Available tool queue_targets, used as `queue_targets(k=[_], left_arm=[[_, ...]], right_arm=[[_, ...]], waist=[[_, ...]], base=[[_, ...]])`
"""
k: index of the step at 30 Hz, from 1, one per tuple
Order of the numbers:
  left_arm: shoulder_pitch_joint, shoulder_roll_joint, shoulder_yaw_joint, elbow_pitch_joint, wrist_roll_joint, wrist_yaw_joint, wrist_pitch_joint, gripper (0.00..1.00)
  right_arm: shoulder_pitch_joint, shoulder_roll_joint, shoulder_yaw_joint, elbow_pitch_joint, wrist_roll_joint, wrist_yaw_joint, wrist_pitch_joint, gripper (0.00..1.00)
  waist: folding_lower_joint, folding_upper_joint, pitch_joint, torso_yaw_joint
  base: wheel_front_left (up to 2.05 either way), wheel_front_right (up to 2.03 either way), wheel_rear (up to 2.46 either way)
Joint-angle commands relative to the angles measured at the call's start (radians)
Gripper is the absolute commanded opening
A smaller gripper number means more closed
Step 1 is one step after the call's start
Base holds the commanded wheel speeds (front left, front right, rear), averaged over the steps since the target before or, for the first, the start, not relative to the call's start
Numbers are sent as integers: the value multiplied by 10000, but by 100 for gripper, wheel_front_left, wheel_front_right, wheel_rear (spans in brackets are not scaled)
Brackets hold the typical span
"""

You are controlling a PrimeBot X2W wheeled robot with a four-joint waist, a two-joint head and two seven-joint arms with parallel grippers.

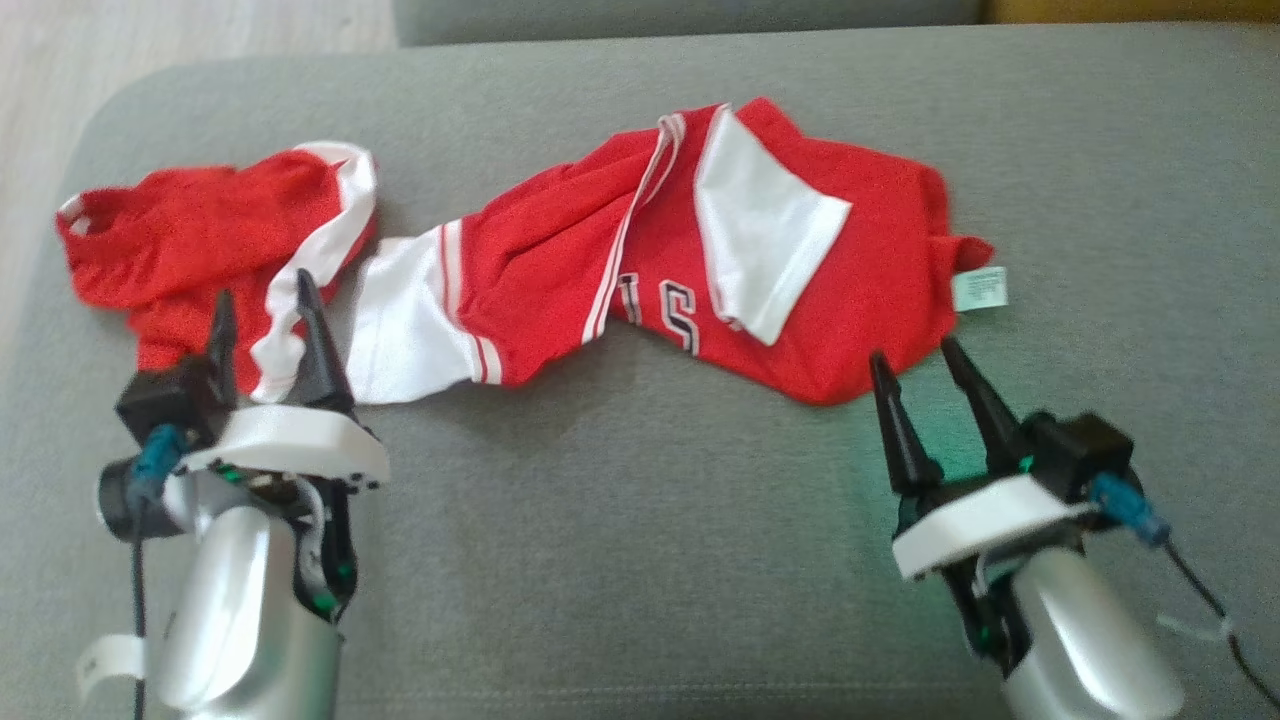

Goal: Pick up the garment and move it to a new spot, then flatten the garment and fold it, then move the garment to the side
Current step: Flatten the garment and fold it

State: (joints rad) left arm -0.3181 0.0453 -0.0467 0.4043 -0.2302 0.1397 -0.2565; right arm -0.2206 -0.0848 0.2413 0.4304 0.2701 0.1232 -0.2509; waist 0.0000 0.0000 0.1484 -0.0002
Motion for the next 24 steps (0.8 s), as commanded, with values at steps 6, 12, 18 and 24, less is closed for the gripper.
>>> queue_targets(k=[6, 12, 18, 24], left_arm=[[29, 57, -474, -669, -129, -18, -53, 100], [87, 52, -1588, -1128, -679, 444, -53, 100], [31, 50, -2215, -1412, -959, 632, -53, 100], [4, 50, -2606, -1627, -1088, 789, -53, 100]], right_arm=[[-1624, -395, 272, 725, 355, 75, -109, 100], [-2910, -711, 259, 2496, 833, 75, -109, 100], [-4104, -1016, 253, 4492, 1091, 75, -109, 100], [-4995, -1188, 331, 5807, 1158, 75, -109, 100]], waist=[[0, 0, 681, 897], [0, 0, 1050, 1491], [0, 0, 1340, 1949], [0, 0, 1603, 2231]], base=[[0, 0, 0], [0, 0, 0], [0, 0, 0], [0, 0, 0]])
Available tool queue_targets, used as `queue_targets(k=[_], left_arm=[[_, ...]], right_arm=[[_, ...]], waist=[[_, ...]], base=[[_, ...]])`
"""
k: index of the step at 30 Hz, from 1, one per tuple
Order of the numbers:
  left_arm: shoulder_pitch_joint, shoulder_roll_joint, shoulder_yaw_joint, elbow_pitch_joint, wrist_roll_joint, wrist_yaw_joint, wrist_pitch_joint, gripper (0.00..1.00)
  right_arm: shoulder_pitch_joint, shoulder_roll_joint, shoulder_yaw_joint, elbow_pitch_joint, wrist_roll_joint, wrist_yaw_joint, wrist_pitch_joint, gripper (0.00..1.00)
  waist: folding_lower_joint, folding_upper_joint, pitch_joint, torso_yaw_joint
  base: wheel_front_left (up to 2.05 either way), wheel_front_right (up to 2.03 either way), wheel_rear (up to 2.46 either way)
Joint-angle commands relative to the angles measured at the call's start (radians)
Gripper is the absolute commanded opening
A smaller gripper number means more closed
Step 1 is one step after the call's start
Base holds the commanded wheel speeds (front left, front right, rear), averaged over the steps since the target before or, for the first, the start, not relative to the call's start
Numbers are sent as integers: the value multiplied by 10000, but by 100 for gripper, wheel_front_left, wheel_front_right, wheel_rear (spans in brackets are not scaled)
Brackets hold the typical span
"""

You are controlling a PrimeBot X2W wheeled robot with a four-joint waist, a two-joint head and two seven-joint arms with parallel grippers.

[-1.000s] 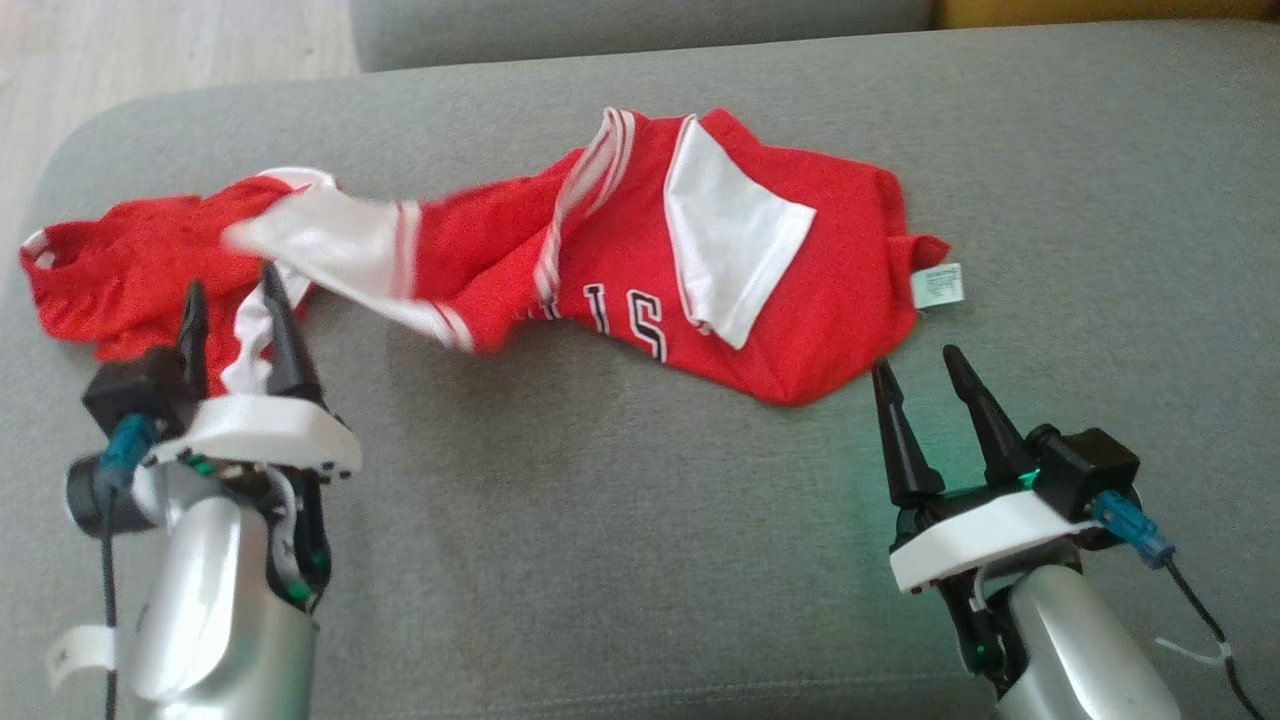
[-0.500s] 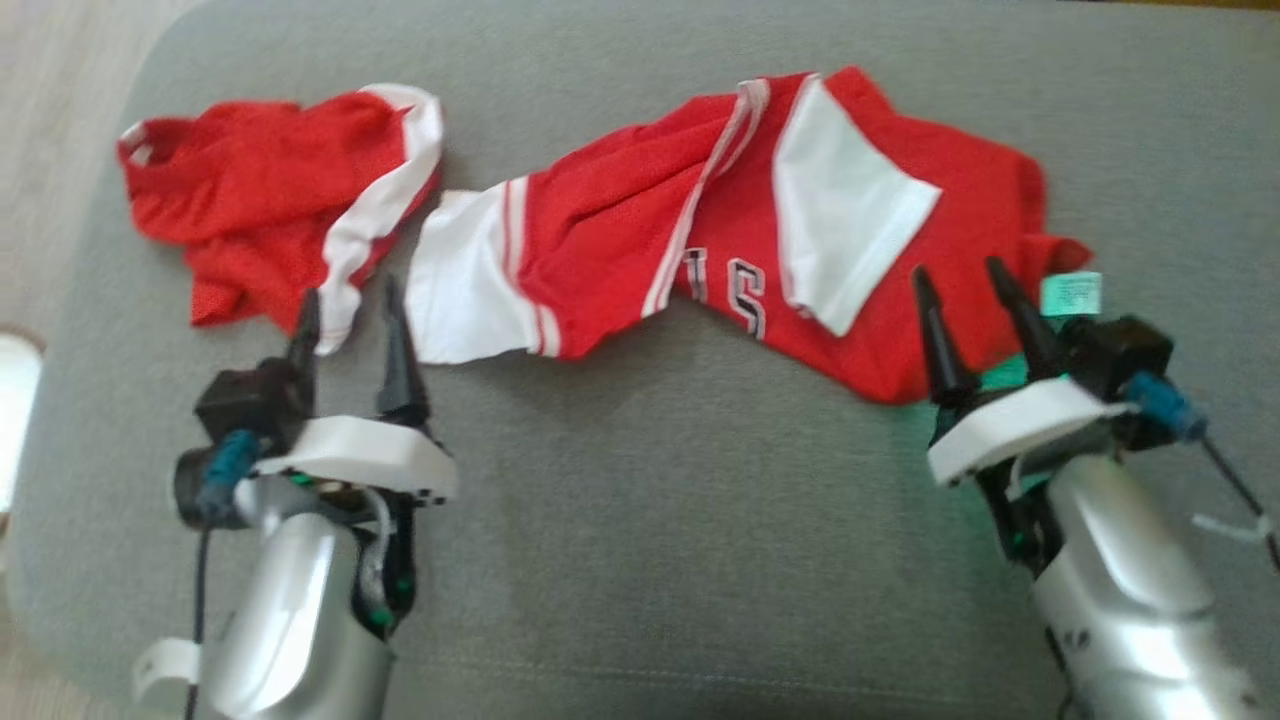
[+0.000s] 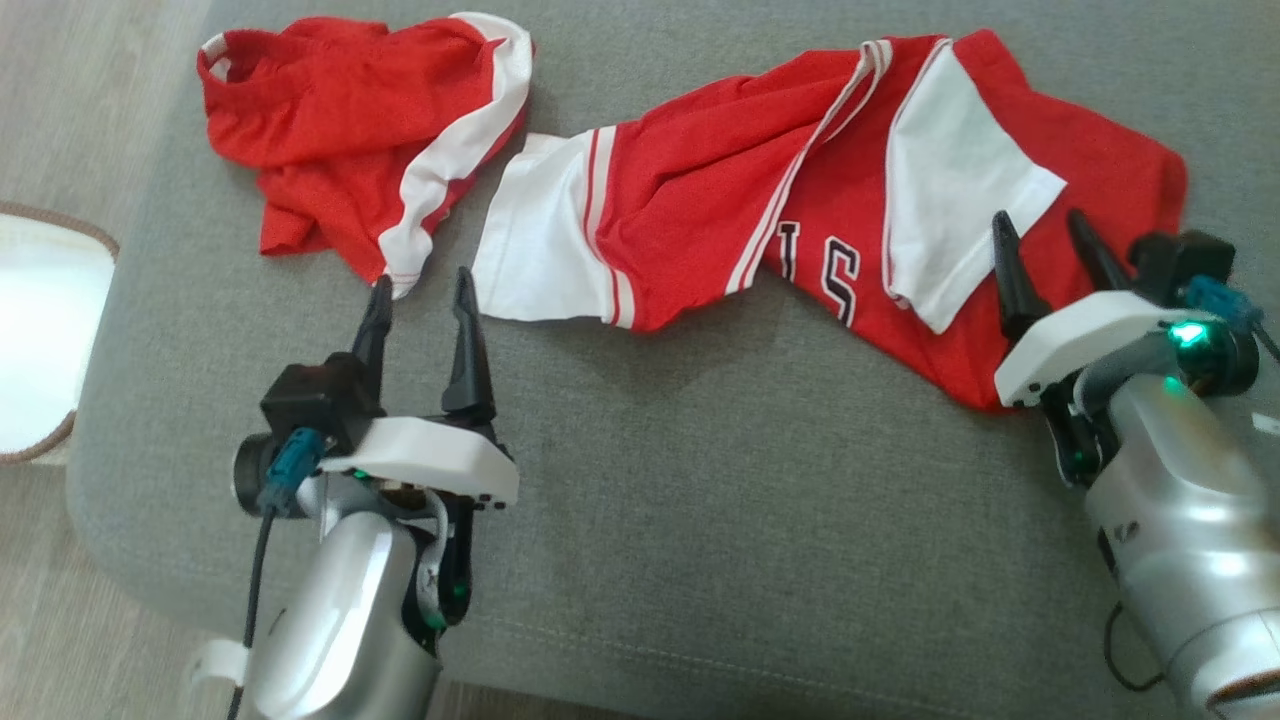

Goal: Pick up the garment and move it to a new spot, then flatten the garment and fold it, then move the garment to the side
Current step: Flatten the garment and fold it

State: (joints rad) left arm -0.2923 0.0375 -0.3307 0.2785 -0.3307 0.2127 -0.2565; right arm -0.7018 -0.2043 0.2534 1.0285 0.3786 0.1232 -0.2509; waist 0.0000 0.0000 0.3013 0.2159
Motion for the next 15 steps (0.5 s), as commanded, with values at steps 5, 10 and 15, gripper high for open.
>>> queue_targets(k=[5, 10, 15], left_arm=[[-195, 128, 69, -446, -199, 125, -53, 100], [-190, 128, -7, -474, -251, 144, -53, 100], [-234, 128, -109, -483, -335, 151, -53, 100]], right_arm=[[-544, -46, 333, 339, 48, 75, -109, 100], [-691, -77, 484, 485, 51, 75, -109, 96], [-776, -169, 562, 314, 28, 75, -109, 0]], waist=[[0, 0, 130, 179], [0, 0, 165, 246], [0, 0, 225, 262]], base=[[0, 0, 0], [0, 0, 0], [0, 0, 0]])
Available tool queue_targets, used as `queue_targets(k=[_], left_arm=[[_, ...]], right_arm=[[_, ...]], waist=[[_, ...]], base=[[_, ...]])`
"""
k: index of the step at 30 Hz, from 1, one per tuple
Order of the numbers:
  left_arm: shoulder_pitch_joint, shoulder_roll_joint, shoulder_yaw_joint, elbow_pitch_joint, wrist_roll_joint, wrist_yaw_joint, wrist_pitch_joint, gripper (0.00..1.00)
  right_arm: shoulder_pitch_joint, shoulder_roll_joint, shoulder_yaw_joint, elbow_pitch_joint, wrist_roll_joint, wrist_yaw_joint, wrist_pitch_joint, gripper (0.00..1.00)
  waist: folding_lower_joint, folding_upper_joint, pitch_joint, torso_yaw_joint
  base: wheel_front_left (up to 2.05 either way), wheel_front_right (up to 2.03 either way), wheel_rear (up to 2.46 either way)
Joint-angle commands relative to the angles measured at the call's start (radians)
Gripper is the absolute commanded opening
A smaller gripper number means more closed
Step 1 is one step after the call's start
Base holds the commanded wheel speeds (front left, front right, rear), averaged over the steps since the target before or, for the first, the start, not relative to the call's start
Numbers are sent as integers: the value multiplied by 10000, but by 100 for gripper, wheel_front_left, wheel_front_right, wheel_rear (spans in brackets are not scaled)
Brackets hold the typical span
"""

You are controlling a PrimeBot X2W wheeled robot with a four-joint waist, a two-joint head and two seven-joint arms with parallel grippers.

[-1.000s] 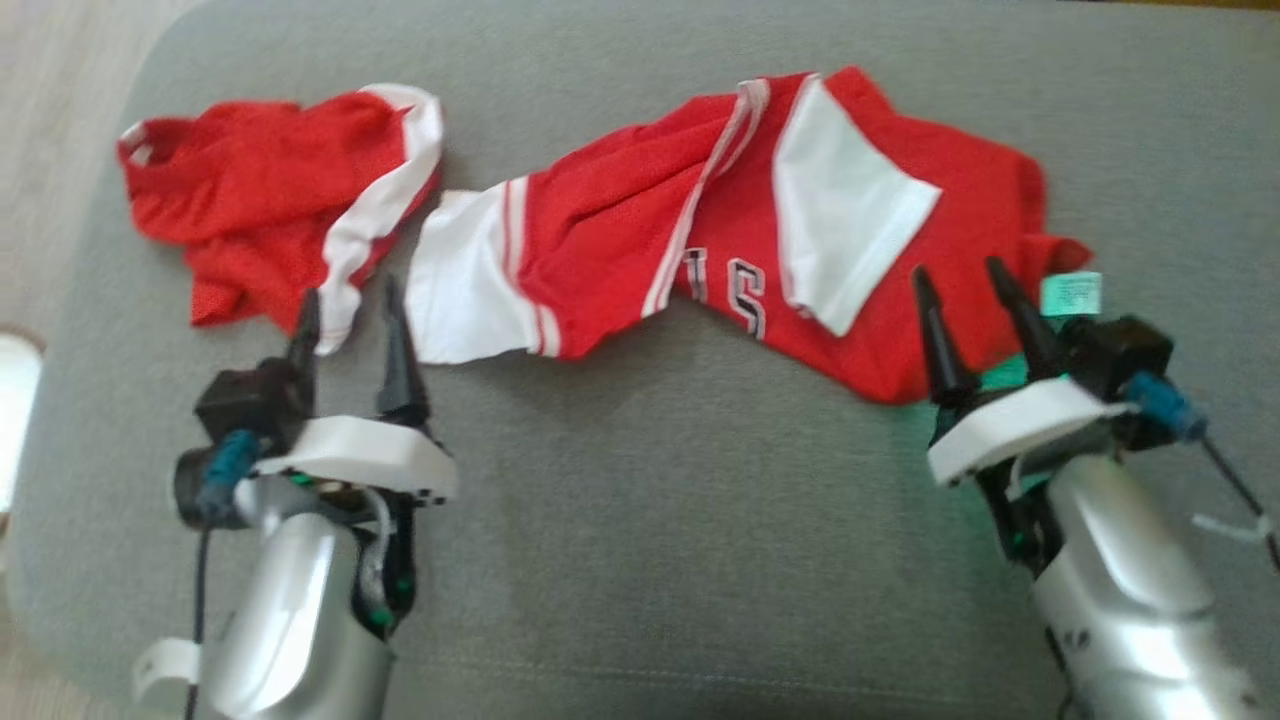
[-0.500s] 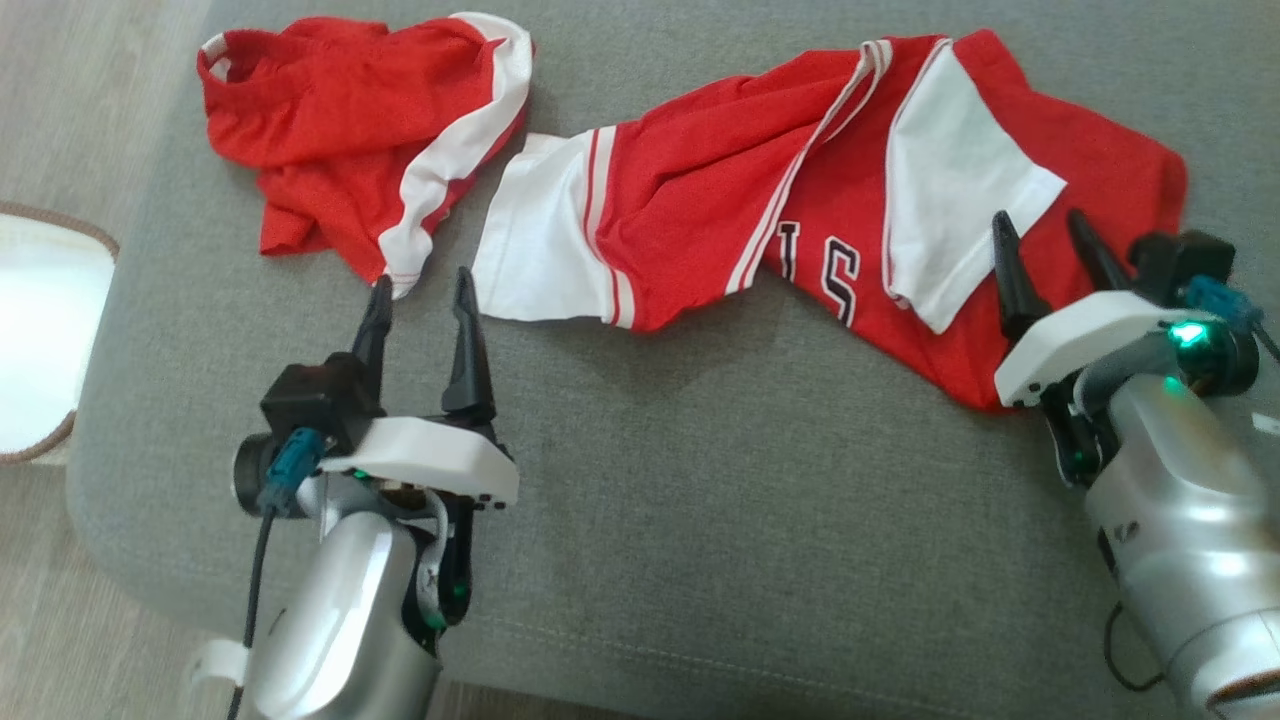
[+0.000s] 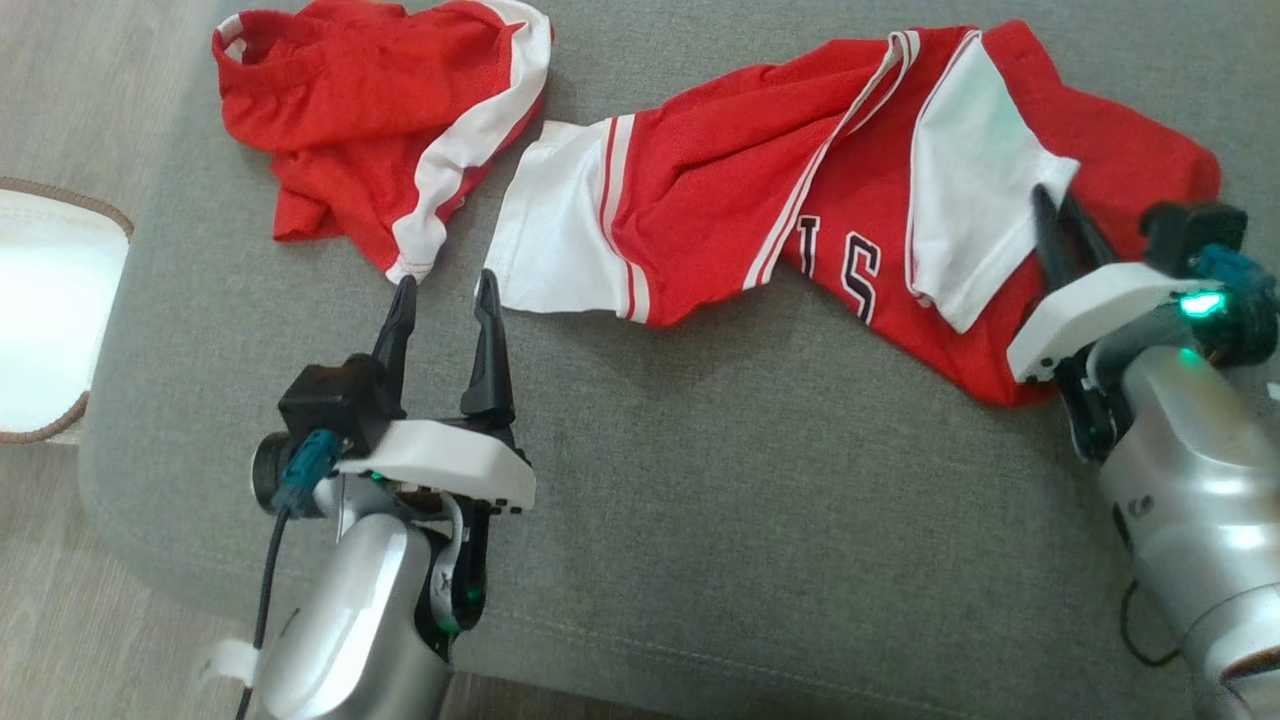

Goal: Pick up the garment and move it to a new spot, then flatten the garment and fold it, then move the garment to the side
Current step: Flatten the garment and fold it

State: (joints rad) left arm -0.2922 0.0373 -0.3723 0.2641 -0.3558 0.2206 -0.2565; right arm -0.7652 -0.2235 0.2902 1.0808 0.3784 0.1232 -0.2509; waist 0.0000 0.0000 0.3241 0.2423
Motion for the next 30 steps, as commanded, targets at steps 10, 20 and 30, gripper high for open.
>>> queue_targets(k=[10, 20, 30], left_arm=[[-107, 130, 100, -242, -110, 19, -53, 100], [187, 130, -387, 69, -402, -287, -53, 100], [359, 130, -768, 238, -639, -357, -53, 100]], right_arm=[[303, 40, -98, -2038, -368, 75, -109, 0], [1566, 1052, 3140, -5686, 520, 75, -109, 0], [1652, 1354, 6853, -5498, 2255, 75, -46, 100]], waist=[[0, 0, -387, -104], [0, 0, -1612, -450], [0, 0, -1783, -43]], base=[[0, 0, 0], [0, 0, 0], [0, 0, 0]])
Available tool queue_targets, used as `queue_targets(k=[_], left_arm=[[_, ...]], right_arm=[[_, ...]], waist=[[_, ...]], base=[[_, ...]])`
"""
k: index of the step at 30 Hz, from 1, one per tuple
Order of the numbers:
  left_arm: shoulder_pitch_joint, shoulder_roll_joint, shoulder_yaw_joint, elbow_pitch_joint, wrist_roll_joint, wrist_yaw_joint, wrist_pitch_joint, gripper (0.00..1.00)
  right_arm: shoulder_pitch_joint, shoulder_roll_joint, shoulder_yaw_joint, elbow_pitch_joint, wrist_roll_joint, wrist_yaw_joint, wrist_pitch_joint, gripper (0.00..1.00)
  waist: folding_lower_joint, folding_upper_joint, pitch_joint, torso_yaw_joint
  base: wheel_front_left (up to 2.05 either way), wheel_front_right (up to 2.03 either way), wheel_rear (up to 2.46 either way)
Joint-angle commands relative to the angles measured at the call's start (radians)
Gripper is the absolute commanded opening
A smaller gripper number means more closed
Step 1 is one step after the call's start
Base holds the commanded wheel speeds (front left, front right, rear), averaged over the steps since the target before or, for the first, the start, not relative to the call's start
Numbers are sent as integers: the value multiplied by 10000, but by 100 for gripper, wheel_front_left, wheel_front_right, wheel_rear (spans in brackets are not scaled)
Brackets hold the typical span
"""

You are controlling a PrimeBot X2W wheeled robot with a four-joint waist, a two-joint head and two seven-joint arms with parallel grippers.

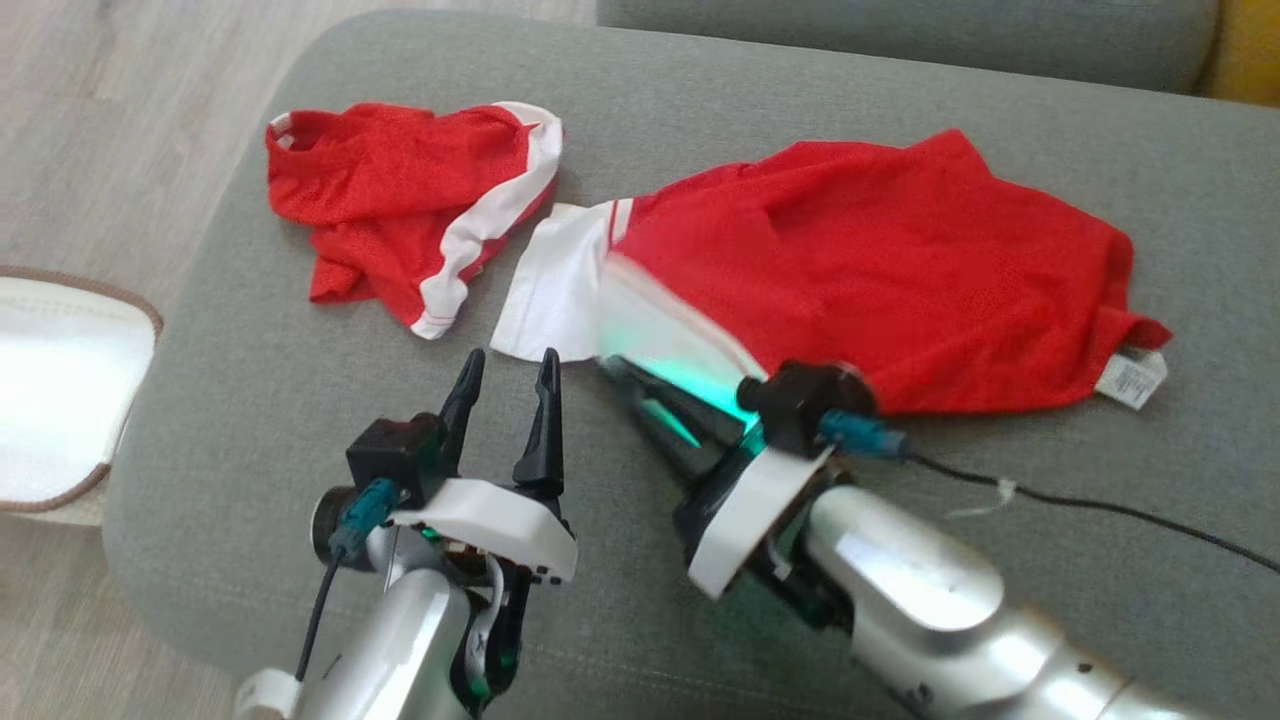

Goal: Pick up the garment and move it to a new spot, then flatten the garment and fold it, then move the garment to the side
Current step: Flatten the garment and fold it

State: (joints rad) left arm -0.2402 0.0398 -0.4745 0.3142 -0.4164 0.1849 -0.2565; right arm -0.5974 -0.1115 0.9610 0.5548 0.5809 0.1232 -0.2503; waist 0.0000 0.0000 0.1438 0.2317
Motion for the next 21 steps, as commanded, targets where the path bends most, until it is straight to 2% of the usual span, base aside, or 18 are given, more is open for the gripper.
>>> queue_targets(k=[1, 4, 6, 9, 10, 15, 21], left_arm=[[-151, 105, 231, -244, -38, 7, -53, 100], [-86, 105, 224, -210, -23, 44, -53, 100], [-24, 105, 211, -175, -26, 80, -53, 100], [31, 105, 133, -11, -103, 35, -53, 100], [31, 105, 133, -11, -103, 35, -53, 100], [29, 105, -150, 469, -334, -33, -53, 100], [63, 104, 65, 1288, -617, 287, -53, 100]], right_arm=[[-47, 225, 379, -234, 462, 75, -60, 100], [-148, -13, 711, -216, 956, 75, -90, 100], [-186, -239, 556, -218, 1106, 75, -104, 100], [-43, -613, -311, -306, 1035, 75, -109, 100], [-43, -613, -311, -306, 1035, 75, -109, 100], [553, -953, -2185, -137, 422, 75, -112, 100], [1178, -928, -3683, -161, -259, 75, -113, 100]], waist=[[0, 0, 23, 79], [0, 0, 36, -9], [0, 0, 27, -155], [0, 0, 41, -440], [0, 0, 41, -440], [0, 0, 65, -1041], [0, 0, 120, -1715]], base=[[0, 0, 0], [0, 0, 0], [0, 0, 0], [0, 0, 0], [0, 0, 0], [0, 0, 0], [0, 0, 0]])
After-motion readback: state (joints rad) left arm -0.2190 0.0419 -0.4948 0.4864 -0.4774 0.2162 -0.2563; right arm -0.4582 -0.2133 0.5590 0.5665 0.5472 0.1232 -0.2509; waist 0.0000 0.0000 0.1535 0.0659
